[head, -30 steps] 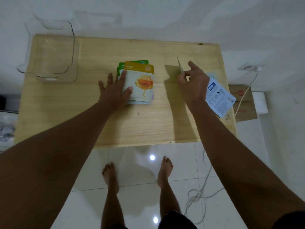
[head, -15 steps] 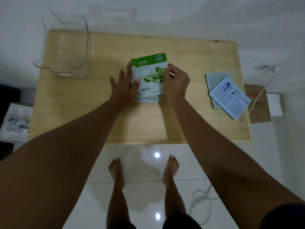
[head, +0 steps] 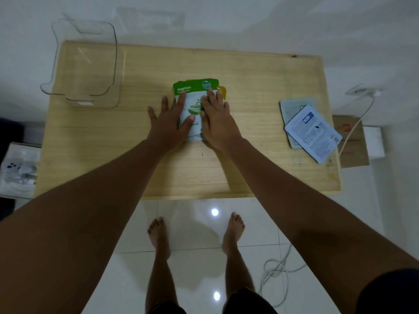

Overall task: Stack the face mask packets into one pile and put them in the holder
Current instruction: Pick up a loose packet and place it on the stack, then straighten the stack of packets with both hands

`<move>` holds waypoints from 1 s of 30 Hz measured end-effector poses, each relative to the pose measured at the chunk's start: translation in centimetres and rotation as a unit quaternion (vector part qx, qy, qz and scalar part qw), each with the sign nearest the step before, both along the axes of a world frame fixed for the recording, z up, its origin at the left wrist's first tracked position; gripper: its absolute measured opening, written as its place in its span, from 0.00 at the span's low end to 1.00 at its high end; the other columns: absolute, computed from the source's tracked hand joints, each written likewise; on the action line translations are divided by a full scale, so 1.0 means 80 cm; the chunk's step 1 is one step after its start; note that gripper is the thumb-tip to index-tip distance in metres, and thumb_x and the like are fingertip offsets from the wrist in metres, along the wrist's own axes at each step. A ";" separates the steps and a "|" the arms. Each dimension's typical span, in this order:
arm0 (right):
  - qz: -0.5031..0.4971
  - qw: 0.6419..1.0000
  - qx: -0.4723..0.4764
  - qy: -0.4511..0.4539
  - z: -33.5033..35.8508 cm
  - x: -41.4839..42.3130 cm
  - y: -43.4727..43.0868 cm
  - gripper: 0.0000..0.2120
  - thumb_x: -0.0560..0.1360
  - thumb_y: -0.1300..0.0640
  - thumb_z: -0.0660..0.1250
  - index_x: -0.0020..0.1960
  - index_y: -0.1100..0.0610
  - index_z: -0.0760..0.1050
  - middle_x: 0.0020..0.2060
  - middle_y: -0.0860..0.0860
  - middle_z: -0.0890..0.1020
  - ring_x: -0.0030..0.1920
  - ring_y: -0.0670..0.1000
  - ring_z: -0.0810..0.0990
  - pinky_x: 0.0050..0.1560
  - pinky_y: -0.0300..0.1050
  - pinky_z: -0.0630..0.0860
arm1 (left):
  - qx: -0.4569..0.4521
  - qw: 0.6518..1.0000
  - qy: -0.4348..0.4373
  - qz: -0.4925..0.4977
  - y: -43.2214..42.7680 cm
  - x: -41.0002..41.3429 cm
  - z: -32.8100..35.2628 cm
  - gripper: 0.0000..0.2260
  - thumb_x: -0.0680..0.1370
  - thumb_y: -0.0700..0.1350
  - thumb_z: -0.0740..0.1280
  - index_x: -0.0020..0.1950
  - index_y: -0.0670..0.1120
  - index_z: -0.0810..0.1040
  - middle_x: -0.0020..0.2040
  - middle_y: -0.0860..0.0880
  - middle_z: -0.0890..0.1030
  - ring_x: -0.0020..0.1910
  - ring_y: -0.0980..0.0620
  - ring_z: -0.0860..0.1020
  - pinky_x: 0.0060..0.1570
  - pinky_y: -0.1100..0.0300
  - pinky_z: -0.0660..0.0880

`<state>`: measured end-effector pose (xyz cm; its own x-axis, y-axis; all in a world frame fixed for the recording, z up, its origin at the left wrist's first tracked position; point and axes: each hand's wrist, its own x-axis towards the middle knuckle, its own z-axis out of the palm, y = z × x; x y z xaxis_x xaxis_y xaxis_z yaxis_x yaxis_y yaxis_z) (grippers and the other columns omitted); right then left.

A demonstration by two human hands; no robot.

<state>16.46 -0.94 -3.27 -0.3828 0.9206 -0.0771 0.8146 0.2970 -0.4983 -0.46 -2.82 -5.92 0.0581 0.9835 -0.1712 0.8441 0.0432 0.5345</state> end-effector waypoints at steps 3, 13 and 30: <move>-0.026 0.999 -0.009 0.015 0.008 0.016 -0.003 0.25 0.83 0.53 0.54 0.77 0.62 0.57 0.79 0.61 0.55 0.79 0.62 0.48 0.78 0.61 0.48 | -0.003 1.000 0.009 -0.001 0.001 0.000 0.002 0.33 0.79 0.63 0.52 0.81 0.56 0.45 0.81 0.46 0.58 0.81 0.40 0.46 0.72 0.32 0.37; -0.235 0.929 -0.039 -0.283 0.014 0.165 0.031 0.30 0.82 0.48 0.55 0.77 0.64 0.53 0.78 0.63 0.54 0.78 0.67 0.50 0.76 0.70 0.50 | -0.016 1.000 0.012 0.000 0.005 0.001 0.005 0.33 0.78 0.63 0.52 0.81 0.55 0.46 0.81 0.47 0.58 0.80 0.40 0.48 0.73 0.31 0.39; -0.270 0.953 0.065 -0.120 0.012 0.178 0.023 0.15 0.82 0.51 0.53 0.54 0.60 0.75 0.50 0.57 0.81 0.48 0.59 0.80 0.47 0.54 0.77 | -0.016 1.000 0.008 0.003 0.003 0.002 0.007 0.33 0.79 0.62 0.52 0.81 0.54 0.45 0.81 0.47 0.57 0.80 0.40 0.46 0.73 0.33 0.37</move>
<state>30.69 0.91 -2.28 0.1642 0.9861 0.0253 0.9521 -0.1517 -0.2656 -0.31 -2.61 -5.37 0.0500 0.9778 -0.2037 0.8520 0.0647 0.5195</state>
